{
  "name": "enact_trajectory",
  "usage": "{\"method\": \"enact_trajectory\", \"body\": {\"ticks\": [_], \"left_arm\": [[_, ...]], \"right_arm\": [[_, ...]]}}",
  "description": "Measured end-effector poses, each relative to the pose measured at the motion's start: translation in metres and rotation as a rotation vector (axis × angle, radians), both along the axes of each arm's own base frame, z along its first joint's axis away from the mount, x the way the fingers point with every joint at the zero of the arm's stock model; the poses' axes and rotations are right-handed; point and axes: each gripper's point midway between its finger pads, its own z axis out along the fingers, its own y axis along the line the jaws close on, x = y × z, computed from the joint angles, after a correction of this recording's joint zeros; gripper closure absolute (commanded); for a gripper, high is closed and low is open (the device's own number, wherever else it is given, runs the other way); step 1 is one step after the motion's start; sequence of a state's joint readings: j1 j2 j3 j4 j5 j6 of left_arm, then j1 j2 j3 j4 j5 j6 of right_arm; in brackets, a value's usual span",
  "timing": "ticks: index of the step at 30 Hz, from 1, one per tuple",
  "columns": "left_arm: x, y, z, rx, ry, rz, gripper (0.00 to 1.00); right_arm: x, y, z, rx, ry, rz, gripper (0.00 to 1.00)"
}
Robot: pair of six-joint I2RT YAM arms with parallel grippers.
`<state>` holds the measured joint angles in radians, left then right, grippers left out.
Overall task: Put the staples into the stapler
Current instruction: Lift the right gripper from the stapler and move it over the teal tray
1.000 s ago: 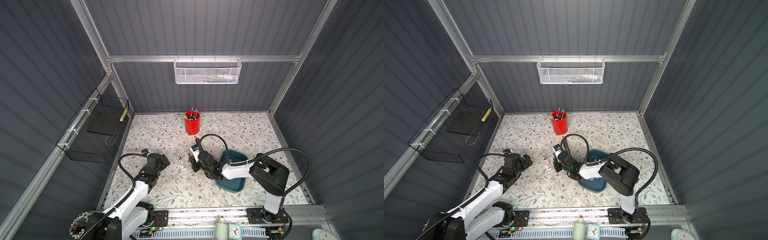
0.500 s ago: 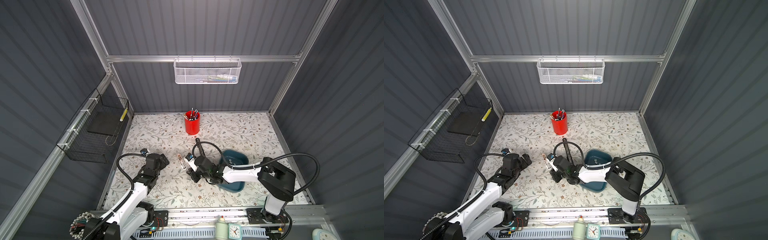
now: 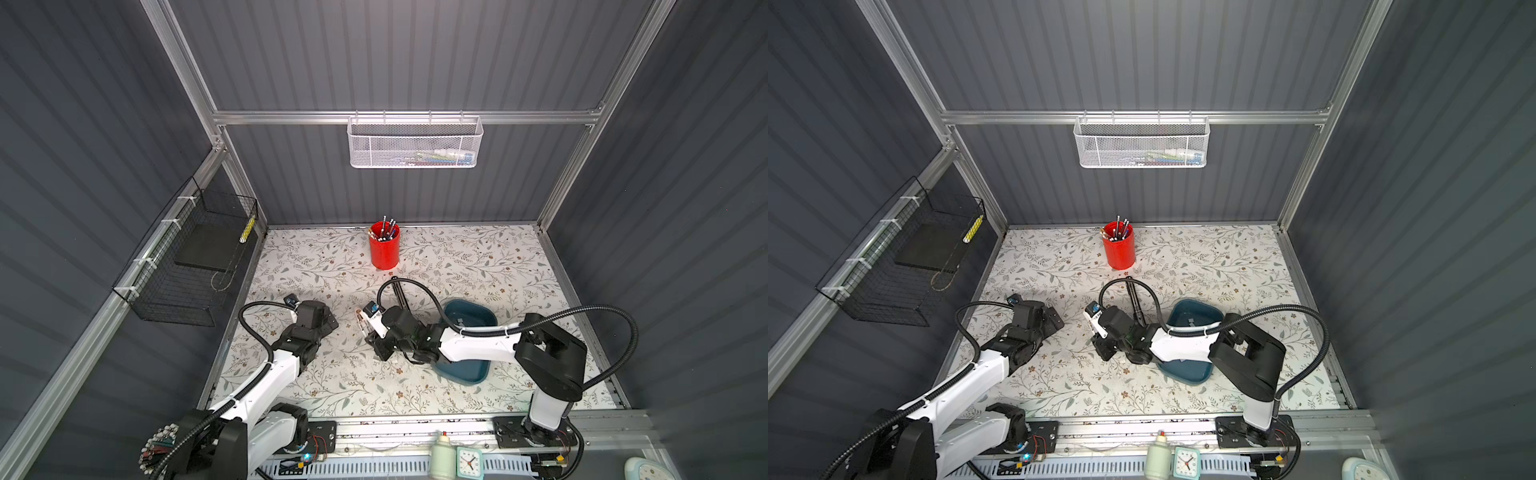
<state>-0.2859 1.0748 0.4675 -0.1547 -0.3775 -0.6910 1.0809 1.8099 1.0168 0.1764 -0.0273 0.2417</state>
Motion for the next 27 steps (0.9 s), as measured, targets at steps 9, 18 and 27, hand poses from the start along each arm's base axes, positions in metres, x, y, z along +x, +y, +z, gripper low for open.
{"method": "enact_trajectory", "body": {"ticks": [9,18,27], "left_arm": [[0.001,-0.003,0.0,-0.009,0.002,-0.012,0.0],[0.001,-0.003,0.0,-0.009,0.001,-0.011,0.0],[0.001,-0.003,0.0,-0.009,0.001,-0.011,0.0]], "right_arm": [[-0.01,-0.011,-0.031,-0.083,0.046,0.006,0.79],[-0.019,-0.017,-0.051,-0.138,0.078,0.013,0.82],[-0.024,-0.023,-0.059,-0.164,0.083,0.002,0.87]]}}
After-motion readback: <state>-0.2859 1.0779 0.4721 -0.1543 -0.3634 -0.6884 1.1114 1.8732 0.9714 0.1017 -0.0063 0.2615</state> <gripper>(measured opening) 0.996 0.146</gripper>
